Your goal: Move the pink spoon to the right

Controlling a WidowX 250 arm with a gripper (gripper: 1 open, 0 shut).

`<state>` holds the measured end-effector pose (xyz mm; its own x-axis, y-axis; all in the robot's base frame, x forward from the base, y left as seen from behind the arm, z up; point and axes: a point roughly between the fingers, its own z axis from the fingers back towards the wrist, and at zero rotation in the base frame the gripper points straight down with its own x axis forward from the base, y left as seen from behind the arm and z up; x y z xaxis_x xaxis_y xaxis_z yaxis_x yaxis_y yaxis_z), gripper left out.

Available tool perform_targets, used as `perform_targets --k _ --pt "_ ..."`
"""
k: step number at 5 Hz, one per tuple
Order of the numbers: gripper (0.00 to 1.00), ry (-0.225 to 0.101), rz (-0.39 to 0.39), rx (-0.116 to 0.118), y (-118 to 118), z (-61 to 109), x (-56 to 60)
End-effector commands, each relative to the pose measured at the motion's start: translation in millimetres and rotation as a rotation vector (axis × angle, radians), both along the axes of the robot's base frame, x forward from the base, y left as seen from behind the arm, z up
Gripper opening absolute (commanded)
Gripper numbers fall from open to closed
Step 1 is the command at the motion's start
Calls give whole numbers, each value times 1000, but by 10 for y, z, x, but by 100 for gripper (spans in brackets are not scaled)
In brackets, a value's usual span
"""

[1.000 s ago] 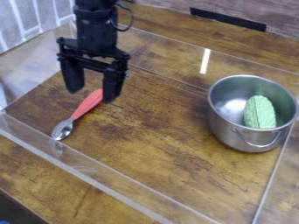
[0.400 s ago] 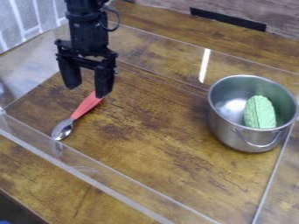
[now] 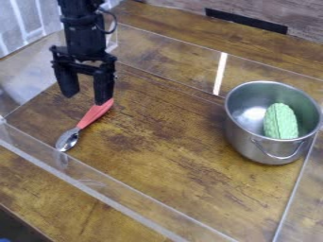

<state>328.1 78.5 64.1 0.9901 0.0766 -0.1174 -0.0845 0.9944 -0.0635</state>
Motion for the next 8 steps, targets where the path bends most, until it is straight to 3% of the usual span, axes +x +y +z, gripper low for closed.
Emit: perform_targets --k 1,3,4,6,8 --pt "100 -54 32 -4 37 53 80" --pt "100 -55 88 -27 -14 -143 260" --pt "0 -54 113 -30 -21 -190 343" --pt "0 -57 60 -32 -94 -169 238" --pt "0 -62 -83 -37 -47 -157 396"
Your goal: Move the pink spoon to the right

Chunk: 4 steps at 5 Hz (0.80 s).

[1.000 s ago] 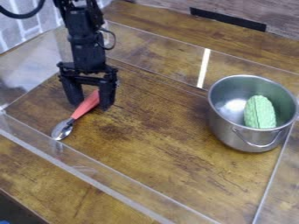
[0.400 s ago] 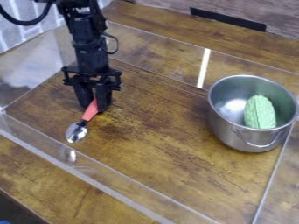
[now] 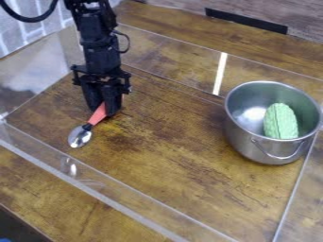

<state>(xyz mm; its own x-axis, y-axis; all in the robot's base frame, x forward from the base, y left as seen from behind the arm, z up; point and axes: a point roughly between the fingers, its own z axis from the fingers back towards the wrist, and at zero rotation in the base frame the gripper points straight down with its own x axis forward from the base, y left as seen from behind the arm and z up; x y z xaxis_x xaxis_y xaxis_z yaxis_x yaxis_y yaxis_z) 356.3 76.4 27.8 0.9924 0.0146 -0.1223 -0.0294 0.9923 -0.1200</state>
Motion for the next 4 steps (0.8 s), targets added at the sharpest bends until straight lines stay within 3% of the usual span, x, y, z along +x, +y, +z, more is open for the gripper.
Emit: perform_targets --k 1,2,3,4 --pt "0 -66 -64 13 -104 213 58" --pt "0 -69 -95 9 -172 227 0" --pt "0 -81 -35 22 -195 298 -25" --pt "0 -96 -28 34 -267 497 -65"
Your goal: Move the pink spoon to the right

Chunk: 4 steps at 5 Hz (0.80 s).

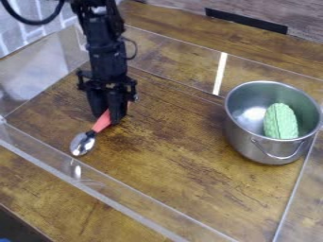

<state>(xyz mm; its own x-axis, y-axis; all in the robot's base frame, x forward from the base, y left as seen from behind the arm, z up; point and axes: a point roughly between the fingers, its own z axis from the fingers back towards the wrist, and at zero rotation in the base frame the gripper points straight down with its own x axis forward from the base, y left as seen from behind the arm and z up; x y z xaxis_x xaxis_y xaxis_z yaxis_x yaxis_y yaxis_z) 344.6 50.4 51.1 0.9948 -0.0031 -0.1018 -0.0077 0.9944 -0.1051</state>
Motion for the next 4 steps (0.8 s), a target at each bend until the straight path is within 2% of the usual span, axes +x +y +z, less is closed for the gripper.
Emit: perform_targets --k 1,2,4 --pt "0 -100 9 28 -144 544 16" --pt "0 -103 25 26 -499 728 6" --pt "0 -101 152 6 -1257 727 63"
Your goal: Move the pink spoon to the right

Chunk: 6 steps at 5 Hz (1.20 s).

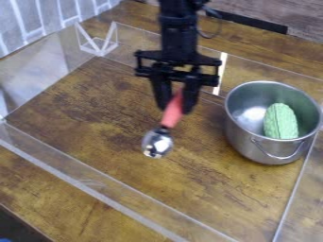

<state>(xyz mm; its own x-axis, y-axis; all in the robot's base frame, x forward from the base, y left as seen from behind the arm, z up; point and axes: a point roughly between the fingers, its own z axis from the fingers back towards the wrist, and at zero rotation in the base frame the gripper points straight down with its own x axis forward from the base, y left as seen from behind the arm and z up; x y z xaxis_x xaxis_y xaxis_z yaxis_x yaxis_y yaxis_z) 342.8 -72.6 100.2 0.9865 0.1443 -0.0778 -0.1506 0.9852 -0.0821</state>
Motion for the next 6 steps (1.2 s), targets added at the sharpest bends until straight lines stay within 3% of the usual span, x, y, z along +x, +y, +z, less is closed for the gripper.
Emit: perform_targets --k 1,2,3,4,6 --pt "0 -83 78 -12 -350 240 6" --pt "0 -78 123 5 -614 161 -54" --pt "0 -54 178 17 -772 -41 -92" --pt "0 -38 207 43 -799 -213 -72" --pt "0 -25 112 74 -439 -223 142"
